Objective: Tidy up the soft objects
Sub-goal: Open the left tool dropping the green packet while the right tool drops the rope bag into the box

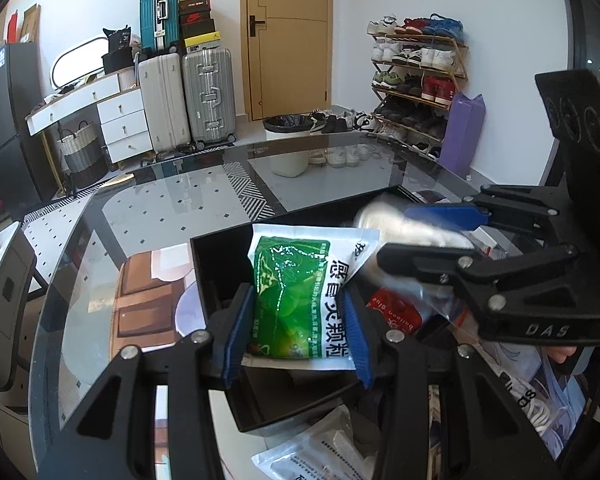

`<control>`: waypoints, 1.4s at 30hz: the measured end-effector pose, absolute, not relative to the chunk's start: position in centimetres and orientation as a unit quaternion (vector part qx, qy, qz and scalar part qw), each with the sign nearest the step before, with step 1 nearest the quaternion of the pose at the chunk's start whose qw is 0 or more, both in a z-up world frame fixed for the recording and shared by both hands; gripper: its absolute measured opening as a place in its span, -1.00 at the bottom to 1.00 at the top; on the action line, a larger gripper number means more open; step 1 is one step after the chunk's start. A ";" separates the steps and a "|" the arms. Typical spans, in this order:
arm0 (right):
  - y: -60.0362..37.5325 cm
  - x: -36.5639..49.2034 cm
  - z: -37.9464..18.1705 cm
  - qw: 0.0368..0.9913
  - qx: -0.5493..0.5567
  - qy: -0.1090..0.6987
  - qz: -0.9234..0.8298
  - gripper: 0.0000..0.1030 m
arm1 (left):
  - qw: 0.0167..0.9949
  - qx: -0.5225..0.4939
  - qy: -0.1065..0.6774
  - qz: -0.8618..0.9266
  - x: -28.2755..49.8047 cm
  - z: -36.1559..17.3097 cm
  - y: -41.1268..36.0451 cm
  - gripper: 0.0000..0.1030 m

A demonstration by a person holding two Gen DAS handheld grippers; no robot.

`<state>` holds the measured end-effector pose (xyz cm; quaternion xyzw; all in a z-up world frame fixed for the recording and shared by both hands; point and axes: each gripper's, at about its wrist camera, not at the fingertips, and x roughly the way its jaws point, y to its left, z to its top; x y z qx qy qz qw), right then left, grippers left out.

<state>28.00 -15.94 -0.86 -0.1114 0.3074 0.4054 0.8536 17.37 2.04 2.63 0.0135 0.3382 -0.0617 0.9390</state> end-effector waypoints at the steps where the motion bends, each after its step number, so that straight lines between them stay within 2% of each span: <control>1: -15.7 28.1 -1.2 0.852 -0.114 0.313 0.404 -0.17 | 0.939 0.014 0.338 -0.063 17.3 2.6 1.9 -0.17; 15: -14.9 26.9 -2.1 0.842 -0.117 0.331 0.409 -0.15 | 0.937 0.024 0.340 -0.073 17.1 3.0 2.6 -0.14; 18: -15.3 26.5 -1.9 0.844 -0.109 0.326 0.413 0.06 | 0.936 0.024 0.343 -0.070 17.2 3.1 2.6 -0.14; 20: -15.8 26.2 -1.1 0.852 -0.111 0.311 0.406 0.44 | 0.936 0.022 0.345 -0.070 17.1 3.1 2.5 -0.06; 21: -16.2 25.9 -0.5 0.860 -0.108 0.297 0.401 0.55 | 0.936 0.021 0.344 -0.069 17.0 3.2 2.5 -0.02; 23: -17.3 25.5 0.9 0.871 -0.095 0.274 0.396 0.87 | 0.938 0.018 0.338 -0.072 16.7 3.4 2.4 0.32; 25: -18.2 24.9 2.4 0.883 -0.097 0.247 0.388 0.97 | 0.941 0.015 0.331 -0.074 16.2 3.8 2.2 0.39; 29: -19.2 23.6 4.2 0.888 -0.104 0.231 0.383 0.99 | 0.949 0.011 0.308 -0.066 15.1 5.3 2.1 0.92; 31: -19.7 22.9 4.5 0.890 -0.099 0.227 0.383 0.99 | 0.953 0.010 0.295 -0.063 14.3 6.1 2.2 1.00; 42: -21.9 19.3 2.3 0.886 -0.093 0.250 0.378 0.99 | 0.956 -0.003 0.291 -0.026 11.1 6.1 3.2 1.00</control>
